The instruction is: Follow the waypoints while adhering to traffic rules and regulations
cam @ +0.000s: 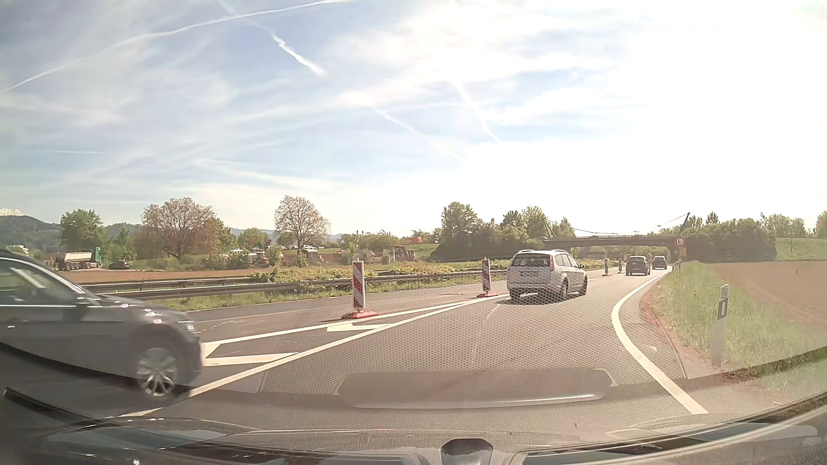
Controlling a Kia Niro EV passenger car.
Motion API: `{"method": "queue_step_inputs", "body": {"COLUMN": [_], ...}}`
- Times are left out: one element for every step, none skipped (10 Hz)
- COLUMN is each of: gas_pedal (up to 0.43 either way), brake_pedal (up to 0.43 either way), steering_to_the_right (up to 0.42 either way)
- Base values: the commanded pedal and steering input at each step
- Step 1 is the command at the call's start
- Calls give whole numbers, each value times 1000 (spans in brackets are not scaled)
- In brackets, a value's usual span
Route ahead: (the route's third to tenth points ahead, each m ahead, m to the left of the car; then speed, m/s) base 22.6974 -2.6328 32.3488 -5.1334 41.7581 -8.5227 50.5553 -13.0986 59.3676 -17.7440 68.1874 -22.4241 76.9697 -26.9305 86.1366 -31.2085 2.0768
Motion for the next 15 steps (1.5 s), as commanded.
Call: {"method": "queue_step_inputs", "body": {"gas_pedal": [0, 0, 0, 0, 0, 0, 0, 0, 0, 0, 0, 0, 0, 0, 0], "brake_pedal": [0, 0, 43, 165, 220, 244, 268, 280, 287, 293, 293, 293, 287, 274, 262], "steering_to_the_right": [183, 172, 158, 143, 125, 111, 93, 84, 83, 81, 77, 70, 65, 61, 58]}}
